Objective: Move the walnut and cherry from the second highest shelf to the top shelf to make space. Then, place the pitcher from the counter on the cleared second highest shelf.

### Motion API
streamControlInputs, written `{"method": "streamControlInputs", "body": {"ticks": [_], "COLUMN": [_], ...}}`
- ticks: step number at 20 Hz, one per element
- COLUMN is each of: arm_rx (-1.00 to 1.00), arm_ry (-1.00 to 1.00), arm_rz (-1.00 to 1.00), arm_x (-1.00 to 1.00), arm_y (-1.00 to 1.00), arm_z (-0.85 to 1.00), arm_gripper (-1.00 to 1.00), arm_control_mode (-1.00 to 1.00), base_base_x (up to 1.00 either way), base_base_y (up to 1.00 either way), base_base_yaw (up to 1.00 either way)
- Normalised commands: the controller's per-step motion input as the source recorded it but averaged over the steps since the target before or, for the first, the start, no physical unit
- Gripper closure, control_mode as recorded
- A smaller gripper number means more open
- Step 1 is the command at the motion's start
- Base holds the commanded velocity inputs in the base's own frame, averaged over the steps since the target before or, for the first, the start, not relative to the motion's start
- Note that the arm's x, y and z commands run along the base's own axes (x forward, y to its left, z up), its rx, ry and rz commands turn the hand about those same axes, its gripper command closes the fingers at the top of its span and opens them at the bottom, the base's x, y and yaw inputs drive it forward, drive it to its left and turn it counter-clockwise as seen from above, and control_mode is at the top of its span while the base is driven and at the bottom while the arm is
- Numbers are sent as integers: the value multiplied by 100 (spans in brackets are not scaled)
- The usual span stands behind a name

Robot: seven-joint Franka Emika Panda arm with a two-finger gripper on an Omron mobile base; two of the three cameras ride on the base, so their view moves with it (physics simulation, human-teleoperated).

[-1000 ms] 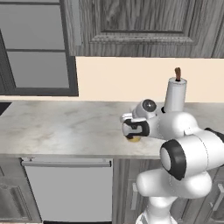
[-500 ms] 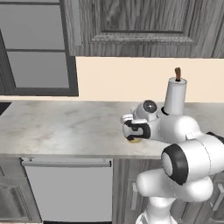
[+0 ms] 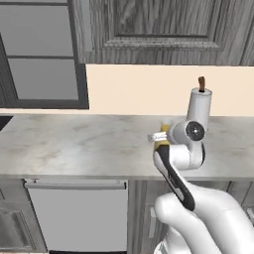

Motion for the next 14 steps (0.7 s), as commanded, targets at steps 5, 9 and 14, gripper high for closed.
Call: {"method": "streamControlInputs", "body": {"ticks": [5, 9, 14], "arm_rx": [4, 9, 4], "arm_ry": [-3, 0, 4], "arm_rz": [4, 0, 0], "arm_x": [-98, -77, -59], "arm_y": [0, 0, 1], "arm_z": [100, 100, 49], "arm_gripper": [100, 100, 100], "arm_control_mode": [-100, -100, -100], "base_base_x": [0, 0, 0], "base_base_y": [0, 0, 0], "base_base_yaw": [0, 0, 0]}}
